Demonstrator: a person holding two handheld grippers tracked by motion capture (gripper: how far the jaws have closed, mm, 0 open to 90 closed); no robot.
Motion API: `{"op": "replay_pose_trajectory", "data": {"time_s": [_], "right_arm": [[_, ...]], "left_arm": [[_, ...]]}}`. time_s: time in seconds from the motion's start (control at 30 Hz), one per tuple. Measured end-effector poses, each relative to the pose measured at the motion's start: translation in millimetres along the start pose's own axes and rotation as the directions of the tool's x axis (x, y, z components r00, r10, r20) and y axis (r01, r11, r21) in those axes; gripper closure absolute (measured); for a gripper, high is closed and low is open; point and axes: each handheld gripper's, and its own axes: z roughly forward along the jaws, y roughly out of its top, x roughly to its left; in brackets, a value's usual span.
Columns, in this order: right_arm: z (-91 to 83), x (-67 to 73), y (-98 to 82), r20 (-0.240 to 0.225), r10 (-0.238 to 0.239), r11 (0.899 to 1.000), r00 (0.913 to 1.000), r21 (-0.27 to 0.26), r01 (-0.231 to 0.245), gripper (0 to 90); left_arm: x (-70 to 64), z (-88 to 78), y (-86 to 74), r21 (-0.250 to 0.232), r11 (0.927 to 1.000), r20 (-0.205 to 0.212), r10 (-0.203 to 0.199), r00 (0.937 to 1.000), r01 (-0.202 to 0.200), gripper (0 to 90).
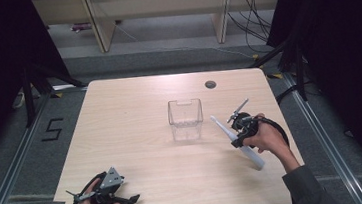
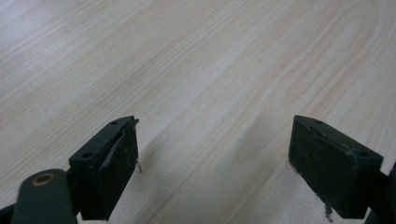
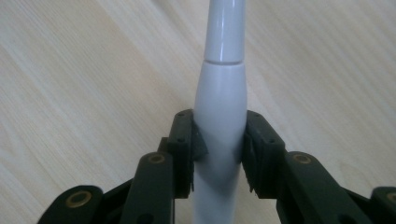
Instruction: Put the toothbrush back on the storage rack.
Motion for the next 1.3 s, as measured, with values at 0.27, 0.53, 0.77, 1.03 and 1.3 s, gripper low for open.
{"op": "replay_pose_trajectory", "data": {"time_s": [0.27, 0.53, 0.77, 1.03, 1.3], "right_arm": [[-25.4, -3.2, -12.2, 0.010, 0.031, 0.990, 0.9995, -0.140, -0.030, 67.2], [-48.9, -12.8, -20.4, 0.006, 0.075, 0.942, 0.9972, -0.328, -0.069, 67.2], [-50.6, -14.9, -20.4, 0.026, 0.104, 0.878, 0.9942, -0.472, -0.080, 67.2], [-43.6, -19.1, -16.7, -0.003, 0.125, 0.801, 0.9921, -0.589, -0.103, 67.2], [-41.4, -21.2, -7.6, -0.017, 0.121, 0.722, 0.9925, -0.684, -0.100, 67.2]], "left_arm": [[0.0, 0.2, -0.1, 0.004, 1.0000, 0.001, 0.003, 1.0000, -0.003, 15.4], [0.2, 0.4, 0.0, 0.005, 0.9999, 0.002, 0.009, 1.0000, -0.009, 15.4], [0.3, 0.3, 0.1, 0.006, 0.9999, 0.003, 0.010, 0.9999, -0.010, 15.4], [0.2, 0.3, 0.0, 0.004, 1.0000, 0.000, 0.005, 1.0000, -0.005, 15.4], [-0.4, -0.1, 0.0, -0.005, 1.0000, -0.002, -0.002, 1.0000, 0.002, 15.4]]}}
